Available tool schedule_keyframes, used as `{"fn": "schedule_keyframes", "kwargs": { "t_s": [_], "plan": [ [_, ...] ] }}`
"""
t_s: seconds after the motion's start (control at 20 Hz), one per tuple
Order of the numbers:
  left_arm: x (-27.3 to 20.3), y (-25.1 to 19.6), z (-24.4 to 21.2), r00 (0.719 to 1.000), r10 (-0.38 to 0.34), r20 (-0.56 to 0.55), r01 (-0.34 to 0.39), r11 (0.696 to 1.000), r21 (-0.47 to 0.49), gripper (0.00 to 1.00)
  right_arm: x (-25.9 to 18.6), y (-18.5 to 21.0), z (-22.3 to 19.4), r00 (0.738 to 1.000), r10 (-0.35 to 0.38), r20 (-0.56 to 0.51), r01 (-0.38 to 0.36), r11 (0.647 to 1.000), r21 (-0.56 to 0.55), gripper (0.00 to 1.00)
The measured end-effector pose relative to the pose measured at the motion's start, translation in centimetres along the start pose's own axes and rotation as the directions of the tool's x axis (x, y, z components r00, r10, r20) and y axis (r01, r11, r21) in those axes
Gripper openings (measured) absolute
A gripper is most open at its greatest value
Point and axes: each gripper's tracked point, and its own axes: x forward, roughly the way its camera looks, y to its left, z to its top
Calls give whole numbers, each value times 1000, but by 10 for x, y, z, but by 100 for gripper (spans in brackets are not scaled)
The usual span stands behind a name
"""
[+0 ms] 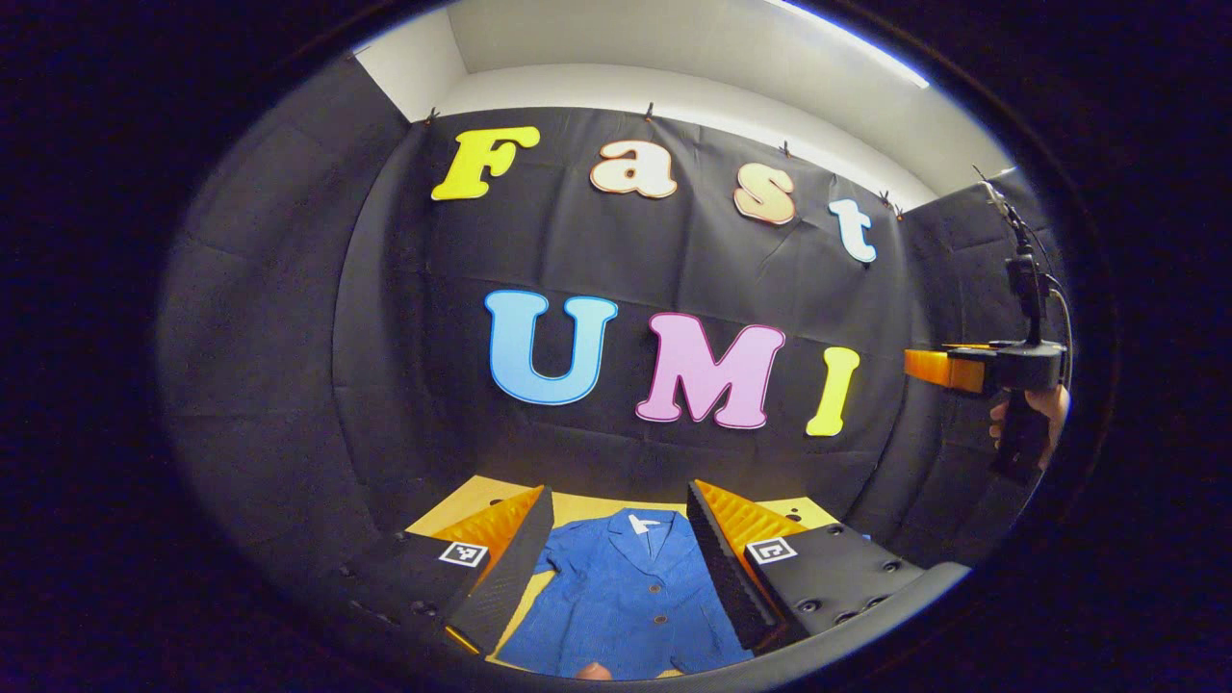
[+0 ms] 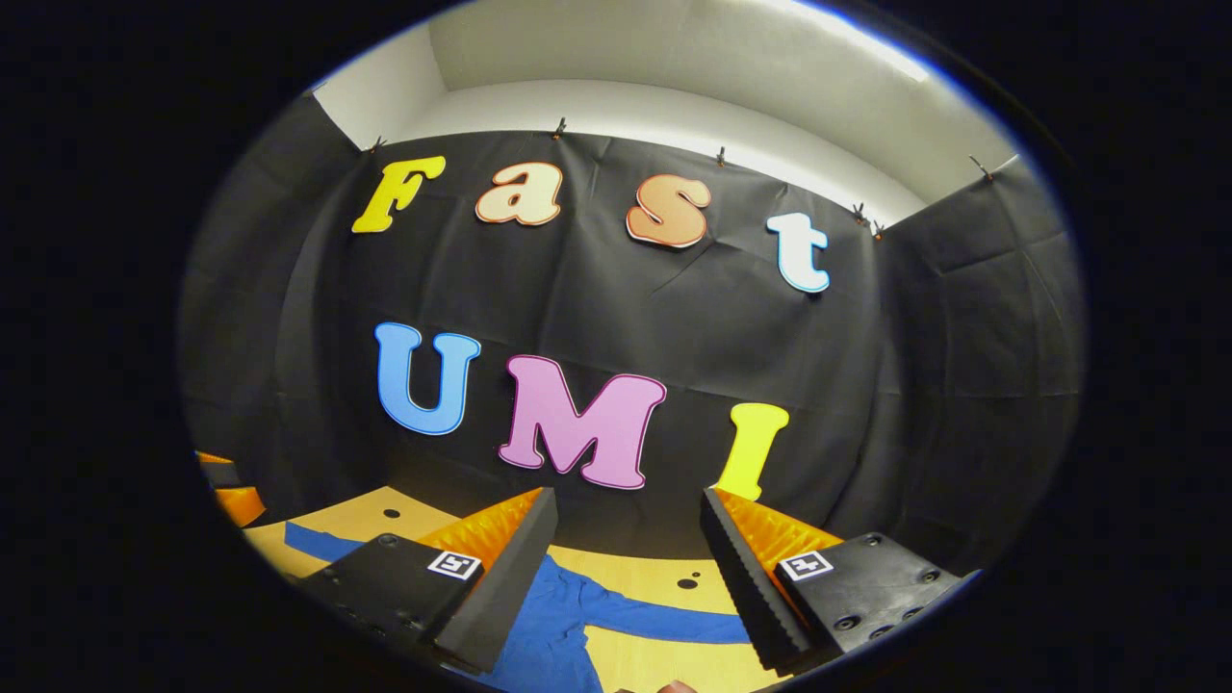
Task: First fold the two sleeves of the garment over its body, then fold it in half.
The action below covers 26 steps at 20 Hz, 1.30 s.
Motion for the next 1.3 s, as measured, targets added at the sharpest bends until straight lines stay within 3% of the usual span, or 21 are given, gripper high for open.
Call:
{"fn": "schedule_keyframes", "kwargs": {
  "t_s": [0.1, 0.2, 0.25, 0.3, 0.35, 0.45, 0.6, 0.75, 0.85, 0.95, 1.05, 1.2, 1.3],
  "plan": [
    [1, 7, -3, 1000, 8, -6, -8, 1000, 0, 80, 30, -26, -12, 995, 1, -101, 9, 995, 102, 96],
    [3, 9, -5, 1000, 14, -17, -15, 1000, -19, 80, 60, -61, -69, 952, -19, -306, 73, 983, 167, 96],
    [6, 12, -5, 1000, 24, -19, -24, 1000, -18, 80, 70, -77, -107, 905, -16, -425, 107, 976, 190, 96],
    [11, 19, -8, 999, 47, -24, -47, 999, 7, 80, 82, -96, -166, 815, -16, -579, 162, 966, 201, 96],
    [14, 23, -10, 997, 65, -34, -65, 998, 23, 80, 96, -116, -199, 779, -44, -626, 182, 970, 159, 96],
    [25, 28, -15, 994, 97, -52, -95, 995, 37, 80, 119, -153, -250, 743, -92, -663, 225, 967, 119, 98],
    [45, 28, -23, 985, 150, -89, -148, 989, 23, 80, 136, -216, -338, 560, -124, -819, 355, 929, 102, 97],
    [75, 16, -35, 973, 196, -126, -191, 980, 46, 80, 159, -253, -413, 454, -123, -882, 443, 890, 104, 98],
    [97, -1, -41, 968, 212, -134, -209, 977, 38, 80, 150, -260, -457, 332, -48, -942, 449, 887, 112, 98],
    [116, -26, -51, 965, 195, -174, -192, 981, 35, 80, 138, -270, -505, 241, -46, -969, 449, 891, 70, 99],
    [135, -38, -54, 960, 206, -192, -197, 978, 61, 80, 130, -273, -543, 129, -25, -991, 430, 902, 33, 99],
    [158, -52, -55, 954, 226, -197, -211, 973, 95, 80, 127, -277, -579, 33, 10, -999, 374, 927, 22, 98],
    [169, -61, -58, 950, 236, -204, -218, 970, 105, 80, 120, -275, -600, -11, 34, -999, 359, 933, 28, 96]
  ]
}}
